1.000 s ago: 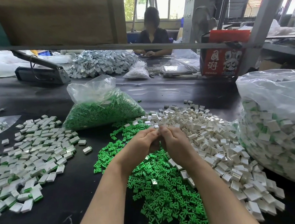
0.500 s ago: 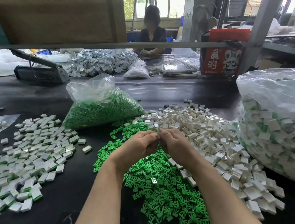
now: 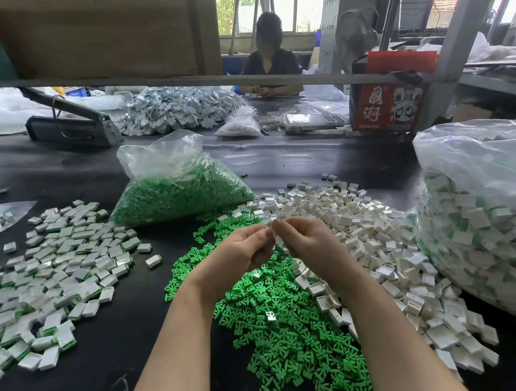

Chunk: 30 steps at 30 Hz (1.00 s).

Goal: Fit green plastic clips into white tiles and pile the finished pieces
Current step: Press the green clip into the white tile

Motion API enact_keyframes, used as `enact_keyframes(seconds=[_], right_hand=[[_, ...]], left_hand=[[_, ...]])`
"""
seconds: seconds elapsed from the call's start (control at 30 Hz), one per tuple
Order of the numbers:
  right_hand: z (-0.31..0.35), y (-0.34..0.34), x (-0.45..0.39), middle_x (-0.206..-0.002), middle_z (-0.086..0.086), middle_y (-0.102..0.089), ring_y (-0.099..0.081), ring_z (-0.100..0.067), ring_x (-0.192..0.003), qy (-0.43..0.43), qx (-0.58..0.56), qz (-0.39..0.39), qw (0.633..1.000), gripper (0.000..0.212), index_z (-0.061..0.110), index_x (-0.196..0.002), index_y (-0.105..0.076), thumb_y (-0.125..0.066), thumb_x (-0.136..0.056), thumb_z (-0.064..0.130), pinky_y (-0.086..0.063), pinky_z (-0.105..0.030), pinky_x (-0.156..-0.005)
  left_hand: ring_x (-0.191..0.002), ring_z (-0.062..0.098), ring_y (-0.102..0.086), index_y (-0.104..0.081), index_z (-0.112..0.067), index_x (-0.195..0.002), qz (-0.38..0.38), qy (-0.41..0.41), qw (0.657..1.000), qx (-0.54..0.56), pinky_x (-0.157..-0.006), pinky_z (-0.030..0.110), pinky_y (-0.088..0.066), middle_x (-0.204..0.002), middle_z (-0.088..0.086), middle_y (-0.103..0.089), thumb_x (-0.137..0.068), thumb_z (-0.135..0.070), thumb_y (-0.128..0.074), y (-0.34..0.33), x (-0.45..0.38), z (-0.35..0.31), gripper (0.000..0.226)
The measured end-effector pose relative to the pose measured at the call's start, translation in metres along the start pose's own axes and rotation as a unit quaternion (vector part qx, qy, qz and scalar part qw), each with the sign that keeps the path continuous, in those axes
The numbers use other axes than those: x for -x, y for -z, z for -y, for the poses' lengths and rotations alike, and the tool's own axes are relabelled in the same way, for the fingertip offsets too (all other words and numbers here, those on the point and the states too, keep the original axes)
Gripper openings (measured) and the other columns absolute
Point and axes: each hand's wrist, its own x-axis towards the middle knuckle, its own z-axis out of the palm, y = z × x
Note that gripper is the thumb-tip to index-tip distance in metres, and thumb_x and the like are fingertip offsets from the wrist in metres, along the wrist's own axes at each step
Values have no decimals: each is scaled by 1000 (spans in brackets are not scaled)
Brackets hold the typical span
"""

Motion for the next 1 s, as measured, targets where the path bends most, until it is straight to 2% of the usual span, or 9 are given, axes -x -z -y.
enact_keyframes(seconds=[0.17, 0.37, 0.47, 0.6, 0.67, 0.77, 0.87, 1.0], right_hand=[[0, -4, -2, -54, 7, -38, -33, -6, -49, -8, -53, -6, 999, 41, 14, -64, -43, -40, -105, 21, -30, -24, -54], [0, -3, -2, -49, 11, -36, -32, -6, -46, -24, -101, 2, 995, 46, 16, -59, -37, -38, -104, 14, -29, -22, -53], [1, -5, -2, -50, 9, -35, -31, -7, -47, -27, -101, -8, 995, 45, 16, -59, -37, -38, -104, 13, -28, -24, -52], [4, -15, -4, -52, 6, -36, -31, -13, -52, -15, -78, -60, 995, 45, 17, -59, -41, -39, -104, 15, -27, -37, -57], [5, -19, -4, -56, 4, -39, -34, -15, -56, -8, -62, -87, 994, 44, 17, -61, -43, -39, -105, 18, -29, -40, -61], [4, -23, -5, -59, 1, -42, -37, -17, -59, 1, -51, -113, 992, 43, 16, -63, -44, -39, -105, 18, -32, -40, -62], [1, -24, -5, -61, 0, -45, -39, -16, -59, 2, -61, -124, 990, 41, 15, -65, -47, -39, -105, 20, -34, -37, -60], [-4, -26, -6, -61, 3, -47, -41, -12, -56, 10, -48, -134, 990, 41, 16, -66, -48, -39, -105, 22, -35, -33, -57]], left_hand=[[-53, 5, -34, -53, -24, -72, -3, 4, 1000, 13, -50, 10, -36, -63, -8, -40, -96, -32, -47, -2, 0, -2, 26], [-54, 7, -32, -46, -22, -70, -6, 5, 1000, 13, -50, 12, -33, -63, -8, -36, -93, -28, -46, -4, 2, -6, 24], [-55, 8, -31, -44, -20, -72, -7, 3, 1000, 2, -50, 13, -32, -63, -8, -35, -94, -28, -45, -6, 3, -7, 24], [-54, 4, -32, -46, -17, -76, -40, -10, 999, 15, -49, 12, -33, -62, -9, -37, -104, -18, -40, -12, 2, -8, 29], [-55, 5, -32, -47, -18, -75, -56, -17, 998, 12, -50, 12, -32, -62, -9, -38, -106, -16, -38, -13, 1, -8, 32], [-54, 3, -36, -50, -17, -77, -62, -25, 998, 19, -51, 10, -36, -61, -11, -42, -106, -14, -36, -16, 1, -9, 32], [-53, -5, -53, -55, -14, -84, -55, -31, 997, 40, -54, 6, -43, -57, -17, -57, -106, -9, -34, -21, 1, -11, 32], [-55, -7, -57, -57, -12, -87, -48, -40, 997, 48, -56, 6, -45, -58, -17, -61, -106, -8, -33, -23, 1, -11, 31]])
